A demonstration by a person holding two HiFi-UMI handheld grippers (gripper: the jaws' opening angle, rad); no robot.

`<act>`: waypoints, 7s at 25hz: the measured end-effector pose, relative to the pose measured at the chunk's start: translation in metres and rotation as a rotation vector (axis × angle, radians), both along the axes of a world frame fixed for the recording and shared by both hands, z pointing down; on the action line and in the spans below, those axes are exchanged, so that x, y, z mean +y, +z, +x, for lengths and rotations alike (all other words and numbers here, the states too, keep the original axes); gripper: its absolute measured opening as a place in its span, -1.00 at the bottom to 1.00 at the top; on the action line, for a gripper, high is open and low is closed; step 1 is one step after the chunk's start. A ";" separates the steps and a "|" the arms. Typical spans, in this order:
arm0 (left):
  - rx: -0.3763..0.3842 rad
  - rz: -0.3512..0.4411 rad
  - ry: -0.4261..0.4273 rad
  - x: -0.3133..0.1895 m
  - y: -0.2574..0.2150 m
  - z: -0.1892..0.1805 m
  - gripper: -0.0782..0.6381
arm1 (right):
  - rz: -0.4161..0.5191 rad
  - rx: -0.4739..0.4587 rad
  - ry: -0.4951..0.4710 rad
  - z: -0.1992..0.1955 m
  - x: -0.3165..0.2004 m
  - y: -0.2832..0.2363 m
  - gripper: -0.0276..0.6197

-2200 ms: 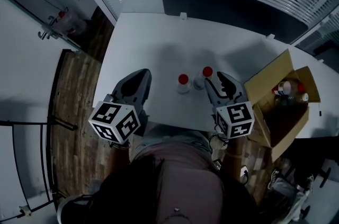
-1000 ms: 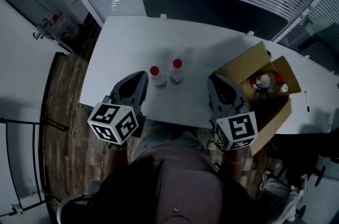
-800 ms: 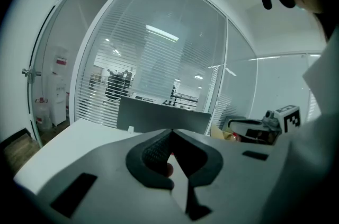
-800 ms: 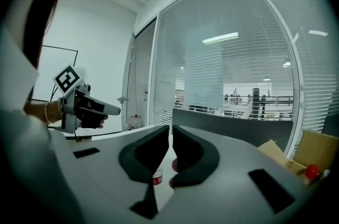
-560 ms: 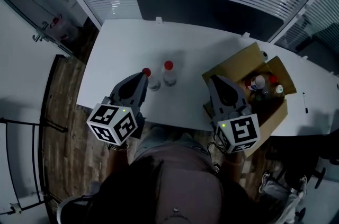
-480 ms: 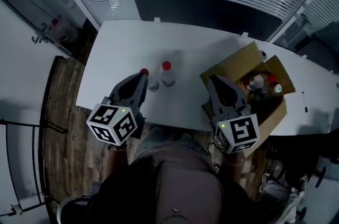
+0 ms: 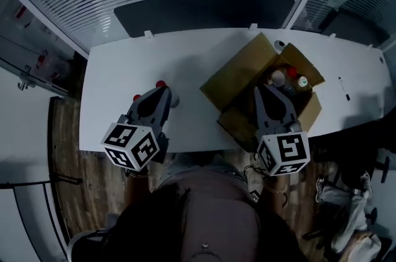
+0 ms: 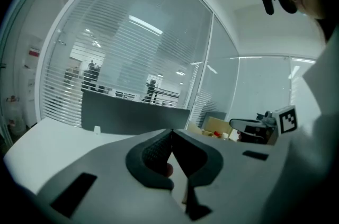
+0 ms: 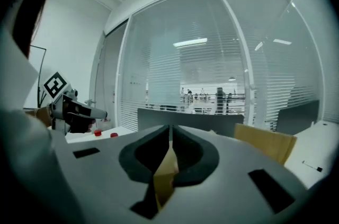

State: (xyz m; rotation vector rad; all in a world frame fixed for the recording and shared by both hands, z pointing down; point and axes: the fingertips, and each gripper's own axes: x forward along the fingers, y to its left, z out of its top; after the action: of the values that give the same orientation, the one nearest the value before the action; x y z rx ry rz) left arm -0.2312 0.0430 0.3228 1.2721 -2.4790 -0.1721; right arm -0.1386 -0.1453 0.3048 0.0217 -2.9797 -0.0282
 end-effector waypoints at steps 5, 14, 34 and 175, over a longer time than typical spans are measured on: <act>0.001 -0.004 0.108 -0.048 0.003 0.006 -0.76 | -0.011 0.023 0.202 0.034 -0.072 0.006 -0.80; -0.001 -0.002 0.231 -0.110 0.007 0.012 -0.76 | -0.030 0.126 0.414 0.066 -0.152 0.042 -0.65; 0.030 -0.035 0.225 -0.144 0.020 0.010 -0.76 | -0.045 0.473 0.367 0.034 -0.214 0.117 -0.27; 0.051 -0.046 -0.200 0.187 0.028 -0.056 -0.76 | 0.124 0.185 -0.162 -0.116 0.153 0.049 -0.45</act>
State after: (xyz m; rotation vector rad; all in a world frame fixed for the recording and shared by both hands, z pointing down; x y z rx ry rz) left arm -0.2868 0.2301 0.3506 0.9880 -2.5476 -0.1929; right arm -0.2549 0.0077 0.3539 -0.1964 -2.7826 -0.2214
